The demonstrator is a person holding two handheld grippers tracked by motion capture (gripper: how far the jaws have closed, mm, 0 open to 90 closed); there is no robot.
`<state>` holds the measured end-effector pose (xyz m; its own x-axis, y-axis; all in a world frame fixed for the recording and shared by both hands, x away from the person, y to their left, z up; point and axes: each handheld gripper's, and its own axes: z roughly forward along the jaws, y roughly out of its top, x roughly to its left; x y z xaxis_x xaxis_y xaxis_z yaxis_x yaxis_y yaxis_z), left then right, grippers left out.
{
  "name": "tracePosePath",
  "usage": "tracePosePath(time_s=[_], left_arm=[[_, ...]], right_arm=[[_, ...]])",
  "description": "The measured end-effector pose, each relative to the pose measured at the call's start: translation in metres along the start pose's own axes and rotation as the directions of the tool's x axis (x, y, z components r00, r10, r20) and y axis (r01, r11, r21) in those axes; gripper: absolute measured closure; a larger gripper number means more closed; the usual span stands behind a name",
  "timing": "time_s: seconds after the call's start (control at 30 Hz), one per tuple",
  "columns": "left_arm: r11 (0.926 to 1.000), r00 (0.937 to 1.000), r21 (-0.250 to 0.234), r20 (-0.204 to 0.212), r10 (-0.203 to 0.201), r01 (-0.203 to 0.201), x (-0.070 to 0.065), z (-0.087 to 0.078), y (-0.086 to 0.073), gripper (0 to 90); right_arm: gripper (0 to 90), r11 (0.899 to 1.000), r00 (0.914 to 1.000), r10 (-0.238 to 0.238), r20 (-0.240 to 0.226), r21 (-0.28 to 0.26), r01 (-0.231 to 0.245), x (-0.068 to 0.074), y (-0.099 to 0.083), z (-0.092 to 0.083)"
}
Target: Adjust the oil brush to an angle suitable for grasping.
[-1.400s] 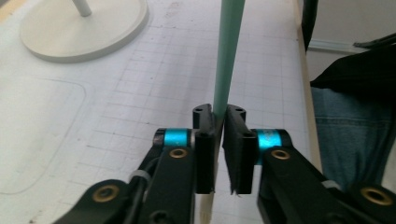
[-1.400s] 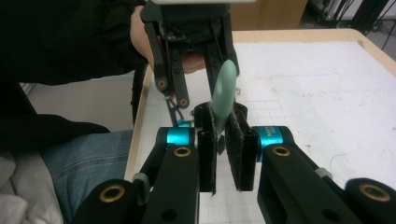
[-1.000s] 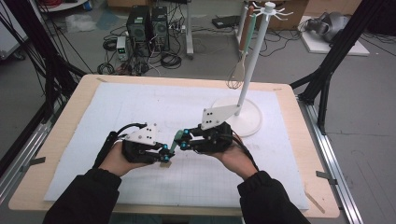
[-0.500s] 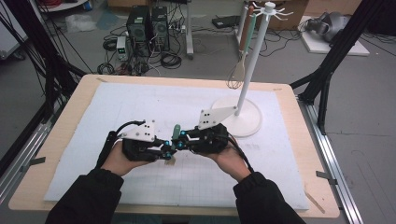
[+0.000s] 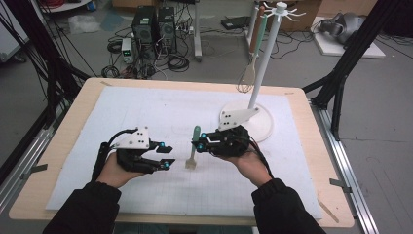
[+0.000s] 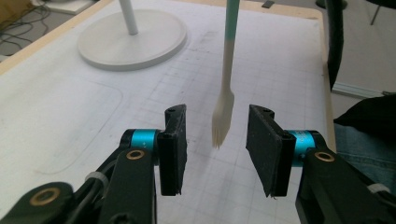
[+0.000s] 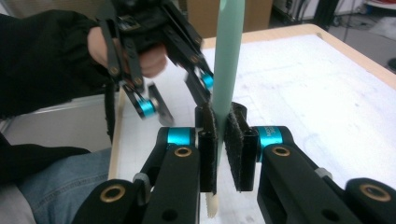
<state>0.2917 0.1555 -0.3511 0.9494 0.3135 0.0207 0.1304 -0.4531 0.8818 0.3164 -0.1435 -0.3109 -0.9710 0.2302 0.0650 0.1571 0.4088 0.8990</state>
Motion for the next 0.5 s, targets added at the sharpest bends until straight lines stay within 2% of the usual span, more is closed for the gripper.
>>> tracePosePath(time_s=[0.17,0.3,0.5], left_arm=[[0.9997,0.9988,-0.013,-0.045,-0.02,0.019,0.0,-0.012,-0.006,51.5],[0.9995,0.9976,-0.019,-0.064,-0.028,0.026,0.0,-0.017,-0.01,49.9],[0.9991,0.9921,-0.023,-0.12,-0.037,0.035,-0.001,-0.031,-0.013,45.0]], right_arm=[[83.5,1.0,0.9997,0.015,0.019,0.007,-0.015,-0.007,-0.005,-0.01],[83.5,1.0,0.9991,0.031,0.029,0.004,-0.031,-0.01,-0.008,-0.017],[83.5,0.999,0.9981,0.043,0.043,-0.008,-0.043,-0.016,-0.01,-0.026]])
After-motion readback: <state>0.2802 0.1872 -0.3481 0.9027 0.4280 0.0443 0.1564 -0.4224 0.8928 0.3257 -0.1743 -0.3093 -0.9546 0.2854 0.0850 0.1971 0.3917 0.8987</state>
